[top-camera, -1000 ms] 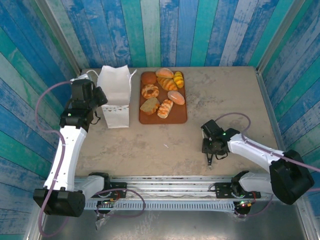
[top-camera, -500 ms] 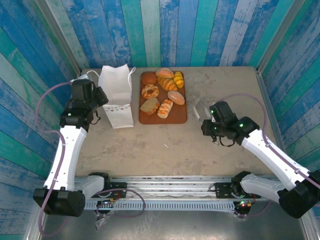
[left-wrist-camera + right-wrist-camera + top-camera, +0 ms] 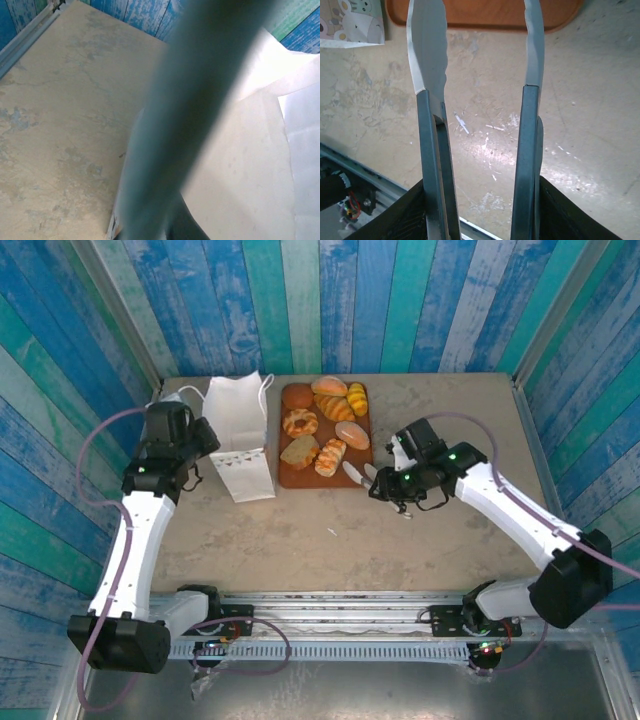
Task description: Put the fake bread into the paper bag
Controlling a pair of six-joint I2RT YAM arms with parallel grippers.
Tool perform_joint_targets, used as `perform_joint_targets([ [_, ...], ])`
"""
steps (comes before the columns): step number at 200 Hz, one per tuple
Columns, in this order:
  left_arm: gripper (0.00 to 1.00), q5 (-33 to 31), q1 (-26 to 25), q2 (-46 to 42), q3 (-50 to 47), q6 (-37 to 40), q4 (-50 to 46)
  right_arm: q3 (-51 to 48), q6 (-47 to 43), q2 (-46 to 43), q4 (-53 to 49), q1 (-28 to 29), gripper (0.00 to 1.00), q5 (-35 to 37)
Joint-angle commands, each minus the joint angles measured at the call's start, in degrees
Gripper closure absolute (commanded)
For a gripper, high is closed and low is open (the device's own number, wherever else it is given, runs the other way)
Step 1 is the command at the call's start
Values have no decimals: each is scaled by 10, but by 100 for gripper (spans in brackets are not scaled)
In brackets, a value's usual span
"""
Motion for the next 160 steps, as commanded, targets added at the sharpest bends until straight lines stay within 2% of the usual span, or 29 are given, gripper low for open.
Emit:
perform_joint_targets([
  [1, 96, 19, 3, -1, -5, -5, 20, 6, 32, 4, 41, 5, 47, -32],
  [33, 95, 33, 3, 0, -14, -5, 31, 0, 51, 31, 82, 6, 44, -37],
  [77, 90, 37, 3, -3, -19, -5, 38, 17, 64, 72, 99, 5, 43, 1],
  [160, 89, 45, 3, -1, -29, -9, 51, 63, 58, 159, 129, 15, 43, -12],
])
